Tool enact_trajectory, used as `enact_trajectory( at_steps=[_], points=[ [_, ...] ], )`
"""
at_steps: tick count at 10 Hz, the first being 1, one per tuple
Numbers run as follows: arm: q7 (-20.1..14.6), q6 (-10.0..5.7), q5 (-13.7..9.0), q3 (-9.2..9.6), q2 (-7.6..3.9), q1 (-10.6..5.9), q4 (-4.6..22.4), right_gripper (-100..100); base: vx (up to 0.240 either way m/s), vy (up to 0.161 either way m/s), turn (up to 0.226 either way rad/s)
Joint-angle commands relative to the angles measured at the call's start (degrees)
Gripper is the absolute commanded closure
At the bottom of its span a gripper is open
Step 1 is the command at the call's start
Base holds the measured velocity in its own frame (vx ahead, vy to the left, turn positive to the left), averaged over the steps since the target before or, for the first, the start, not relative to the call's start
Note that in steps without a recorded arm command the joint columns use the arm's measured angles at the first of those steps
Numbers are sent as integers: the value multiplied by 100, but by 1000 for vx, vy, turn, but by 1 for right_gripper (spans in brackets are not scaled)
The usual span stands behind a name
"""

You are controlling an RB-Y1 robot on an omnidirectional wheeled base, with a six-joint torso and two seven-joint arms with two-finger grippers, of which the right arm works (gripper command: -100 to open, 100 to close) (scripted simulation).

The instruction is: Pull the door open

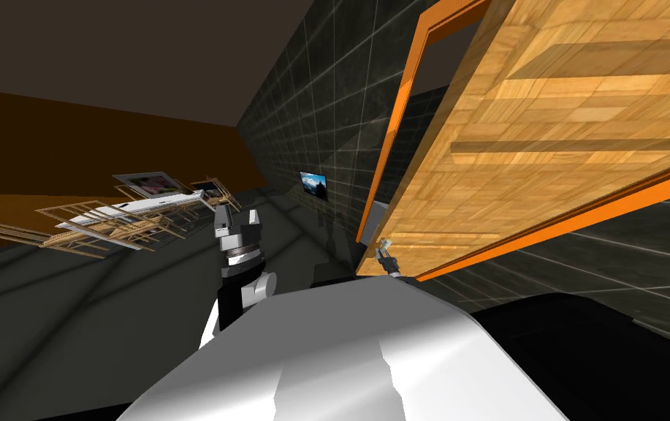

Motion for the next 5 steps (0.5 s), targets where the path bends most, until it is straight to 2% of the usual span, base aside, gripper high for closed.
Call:
enact_trajectory(
  at_steps=[1,2,3,4,5],
  points=[
    [-110,-99,63,97,-73,54,16,100,-247,-39,118],
    [-184,-170,104,155,-124,76,38,100,-233,-44,99],
    [-121,-102,77,118,-97,74,-3,100,-105,-18,25],
    [-217,-231,113,230,-153,106,69,100,-148,-30,137],
    [-240,-265,119,253,-168,110,87,100,-198,-34,157]
  ],
)
